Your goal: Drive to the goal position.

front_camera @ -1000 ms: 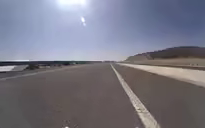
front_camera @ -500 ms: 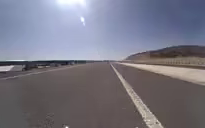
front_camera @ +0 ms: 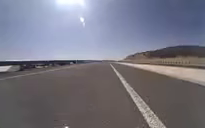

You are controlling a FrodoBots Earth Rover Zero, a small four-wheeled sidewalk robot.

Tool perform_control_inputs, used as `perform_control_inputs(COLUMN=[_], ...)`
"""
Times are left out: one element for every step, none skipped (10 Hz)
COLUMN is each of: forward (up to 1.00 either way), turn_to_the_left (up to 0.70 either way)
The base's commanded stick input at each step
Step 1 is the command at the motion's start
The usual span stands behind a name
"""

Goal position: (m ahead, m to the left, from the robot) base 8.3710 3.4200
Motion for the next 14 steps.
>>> perform_control_inputs(forward=[1.00,1.00,1.00,1.00,1.00,1.00,1.00,1.00,1.00,1.00,1.00,1.00,1.00,1.00], turn_to_the_left=[0.00,0.00,0.00,0.00,0.00,0.00,0.00,0.00,0.00,0.00,0.00,0.00,0.00,0.00])
